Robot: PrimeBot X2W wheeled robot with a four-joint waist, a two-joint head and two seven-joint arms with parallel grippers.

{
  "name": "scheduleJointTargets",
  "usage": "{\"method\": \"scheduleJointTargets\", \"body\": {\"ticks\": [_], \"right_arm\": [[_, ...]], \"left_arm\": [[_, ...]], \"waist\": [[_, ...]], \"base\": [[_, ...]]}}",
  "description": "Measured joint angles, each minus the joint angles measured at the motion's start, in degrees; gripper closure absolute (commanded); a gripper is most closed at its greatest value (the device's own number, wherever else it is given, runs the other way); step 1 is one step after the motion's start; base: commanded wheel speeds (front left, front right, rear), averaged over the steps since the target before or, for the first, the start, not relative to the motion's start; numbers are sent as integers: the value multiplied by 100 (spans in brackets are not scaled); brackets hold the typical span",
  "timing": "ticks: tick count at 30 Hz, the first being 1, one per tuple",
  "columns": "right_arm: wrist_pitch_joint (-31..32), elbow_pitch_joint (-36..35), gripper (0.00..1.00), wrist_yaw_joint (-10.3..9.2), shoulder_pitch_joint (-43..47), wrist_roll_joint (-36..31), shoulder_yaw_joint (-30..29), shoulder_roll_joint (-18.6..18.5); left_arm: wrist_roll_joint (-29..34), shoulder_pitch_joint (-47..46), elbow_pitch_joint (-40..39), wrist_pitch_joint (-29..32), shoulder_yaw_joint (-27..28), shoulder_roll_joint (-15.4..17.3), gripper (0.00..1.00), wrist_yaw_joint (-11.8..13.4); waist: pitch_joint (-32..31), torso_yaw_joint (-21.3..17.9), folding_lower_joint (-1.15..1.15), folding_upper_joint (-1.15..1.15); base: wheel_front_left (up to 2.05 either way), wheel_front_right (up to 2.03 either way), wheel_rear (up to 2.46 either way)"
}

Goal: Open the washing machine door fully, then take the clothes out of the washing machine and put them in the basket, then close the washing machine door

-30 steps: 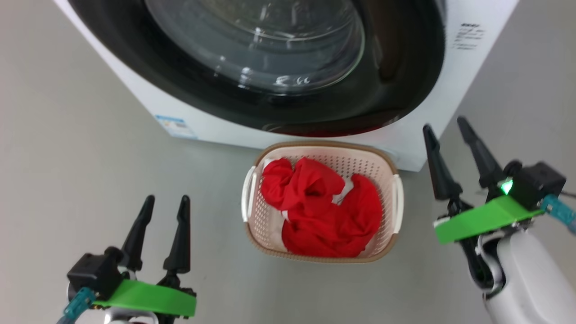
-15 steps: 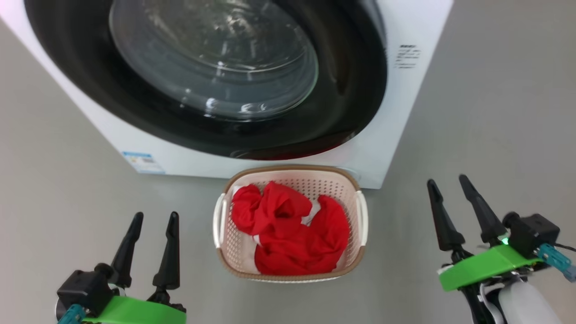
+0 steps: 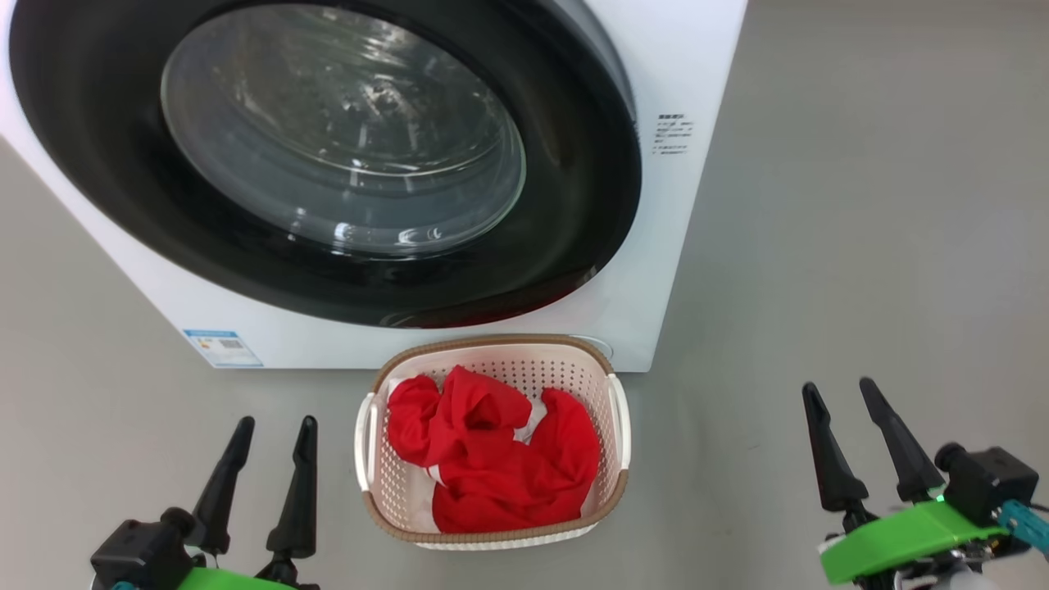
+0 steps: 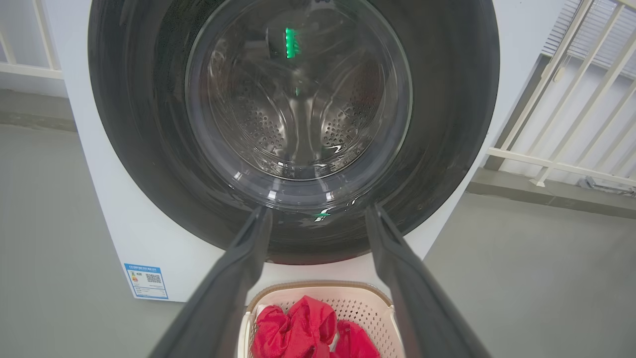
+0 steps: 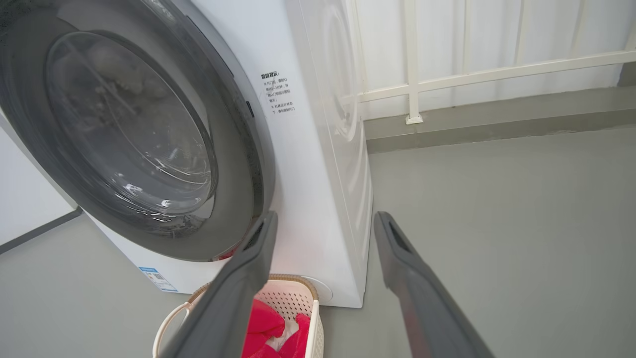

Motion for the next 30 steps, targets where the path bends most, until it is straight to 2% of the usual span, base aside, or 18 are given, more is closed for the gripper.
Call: {"method": "scheduleJointTargets", "body": {"ticks": [12,30], "right_arm": [[0,-100,0,0,452,-7,-283,92],[1,-122,0,0,464,-9,-336,166]], "left_arm": [[-57,221,58,0,-18,73,0,0],[-22,224,200,0,-130,107,0,0]], "waist": [[-151,-141,0,0],[-194,-156,0,0]], "base": [[0,0,0],[0,0,0]]}}
